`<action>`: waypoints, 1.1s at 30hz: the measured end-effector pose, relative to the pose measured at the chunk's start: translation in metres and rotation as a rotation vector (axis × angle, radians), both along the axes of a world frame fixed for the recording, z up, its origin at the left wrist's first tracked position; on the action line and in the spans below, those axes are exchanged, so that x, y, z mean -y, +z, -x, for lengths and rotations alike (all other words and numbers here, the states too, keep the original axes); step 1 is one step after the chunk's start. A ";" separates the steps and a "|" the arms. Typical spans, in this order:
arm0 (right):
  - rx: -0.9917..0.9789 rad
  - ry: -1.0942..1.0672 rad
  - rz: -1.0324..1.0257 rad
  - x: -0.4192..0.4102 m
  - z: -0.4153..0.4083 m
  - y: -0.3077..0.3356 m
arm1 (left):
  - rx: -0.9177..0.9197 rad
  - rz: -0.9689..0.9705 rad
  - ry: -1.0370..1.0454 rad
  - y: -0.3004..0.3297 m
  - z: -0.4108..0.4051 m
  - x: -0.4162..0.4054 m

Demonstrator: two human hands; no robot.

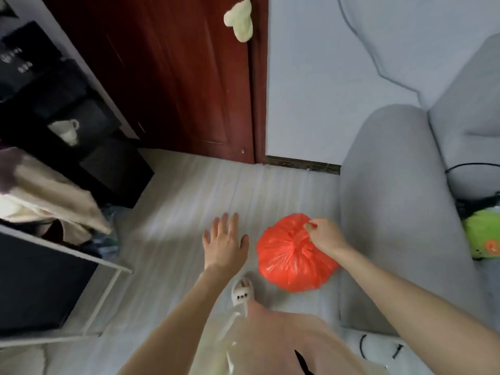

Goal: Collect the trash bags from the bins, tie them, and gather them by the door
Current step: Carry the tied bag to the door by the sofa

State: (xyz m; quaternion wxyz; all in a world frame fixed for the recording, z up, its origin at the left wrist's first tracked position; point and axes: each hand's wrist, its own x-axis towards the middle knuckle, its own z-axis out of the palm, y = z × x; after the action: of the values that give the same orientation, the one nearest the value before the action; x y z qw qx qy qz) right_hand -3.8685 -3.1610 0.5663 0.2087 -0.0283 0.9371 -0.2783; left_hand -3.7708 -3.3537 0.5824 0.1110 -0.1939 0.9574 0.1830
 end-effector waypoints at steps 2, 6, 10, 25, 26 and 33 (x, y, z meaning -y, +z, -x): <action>-0.010 -0.039 -0.025 0.004 0.051 0.000 | 0.030 0.003 -0.056 -0.004 0.058 0.015; -0.008 -0.103 -0.101 0.009 0.136 -0.010 | 0.037 0.026 -0.159 -0.015 0.171 0.040; 0.020 -0.191 -0.209 0.007 0.205 -0.011 | 0.040 0.019 -0.287 -0.016 0.268 0.056; 0.095 -0.598 0.178 -0.015 0.460 -0.086 | -0.020 0.197 -0.546 -0.060 0.582 -0.008; 0.108 -0.597 0.179 -0.018 0.475 -0.104 | -0.026 0.229 -0.554 -0.071 0.604 -0.016; 0.181 -0.681 0.185 -0.046 0.564 -0.257 | -0.090 0.344 -0.607 -0.198 0.722 -0.057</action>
State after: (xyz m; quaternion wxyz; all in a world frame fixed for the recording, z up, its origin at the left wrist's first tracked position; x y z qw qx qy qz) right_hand -4.4325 -3.1151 0.3089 0.1828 0.2912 0.8414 -0.4169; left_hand -4.4931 -3.2967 0.3840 0.0836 0.0920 0.9921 -0.0142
